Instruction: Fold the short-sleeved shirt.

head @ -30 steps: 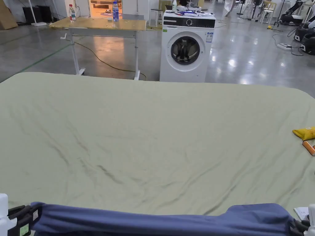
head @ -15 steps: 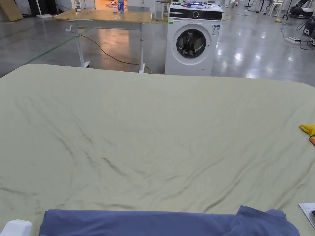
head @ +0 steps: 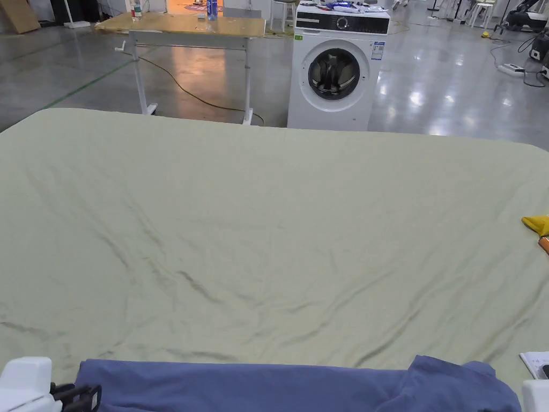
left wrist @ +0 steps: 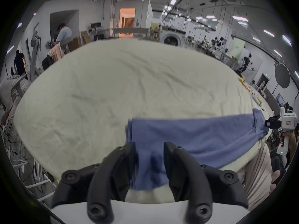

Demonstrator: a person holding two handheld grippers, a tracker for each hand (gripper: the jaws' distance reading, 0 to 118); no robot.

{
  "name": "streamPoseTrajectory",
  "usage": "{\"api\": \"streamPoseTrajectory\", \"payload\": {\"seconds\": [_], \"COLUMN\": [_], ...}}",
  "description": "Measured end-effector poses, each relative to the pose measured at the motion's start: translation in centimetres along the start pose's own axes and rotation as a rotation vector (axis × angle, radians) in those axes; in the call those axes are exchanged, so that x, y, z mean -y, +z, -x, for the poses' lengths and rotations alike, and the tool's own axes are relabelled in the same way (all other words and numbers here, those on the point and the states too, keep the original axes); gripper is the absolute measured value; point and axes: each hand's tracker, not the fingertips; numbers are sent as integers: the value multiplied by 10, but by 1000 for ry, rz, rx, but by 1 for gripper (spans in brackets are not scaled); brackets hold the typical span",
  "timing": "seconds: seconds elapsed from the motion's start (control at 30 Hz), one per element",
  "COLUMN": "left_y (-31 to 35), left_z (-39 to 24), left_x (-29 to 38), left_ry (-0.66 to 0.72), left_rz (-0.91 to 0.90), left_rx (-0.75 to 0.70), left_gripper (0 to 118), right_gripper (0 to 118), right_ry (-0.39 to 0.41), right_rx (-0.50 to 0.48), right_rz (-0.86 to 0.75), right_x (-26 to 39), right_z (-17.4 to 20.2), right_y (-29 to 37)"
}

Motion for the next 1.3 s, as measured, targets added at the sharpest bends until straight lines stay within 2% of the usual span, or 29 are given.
{"api": "streamPoseTrajectory", "payload": {"seconds": [0.17, 0.23, 0.3, 0.33, 0.37, 0.43, 0.47, 0.63, 0.8, 1.07, 1.2, 1.3], "left_y": [10, 11, 15, 13, 12, 14, 14, 20, 21, 27, 34, 32], "left_z": [-18, -24, -35, -35, -36, -46, -48, -60, -56, -3, 35, 58], "left_x": [-30, -38, -46, -47, -49, -53, -52, -50, -45, -21, -10, -10], "left_ry": [-29, -42, -70, -85, -99, -134, -149, -234, -241, -110, 4, 91], "left_rz": [-167, -234, -312, -337, -365, -421, -456, -615, -605, -457, -399, -275], "left_rx": [-30, -42, -49, -53, -59, -75, -74, -109, -144, -150, -30, 91], "left_gripper": [37, 37, 31, 27, 18, 6, 1, 0, 0, 0, 0, 0], "right_gripper": [77, 76, 72, 66, 53, 25, 7, 1, 0, 0, 0, 0], "right_ry": [-53, -82, -124, -134, -143, -150, -152, -166, -164, -136, -113, -97], "right_rx": [33, 17, -16, -33, -37, -53, -53, -70, -85, -108, -124, -135], "right_rz": [-209, -295, -378, -410, -440, -502, -534, -651, -689, -688, -684, -682], "right_x": [-30, -38, -45, -48, -52, -57, -59, -71, -85, -101, -106, -109], "right_z": [6, 14, 23, 28, 33, 45, 50, 76, 90, 104, 110, 114], "right_y": [26, 34, 40, 42, 45, 48, 50, 61, 60, 51, 48, 46]}}
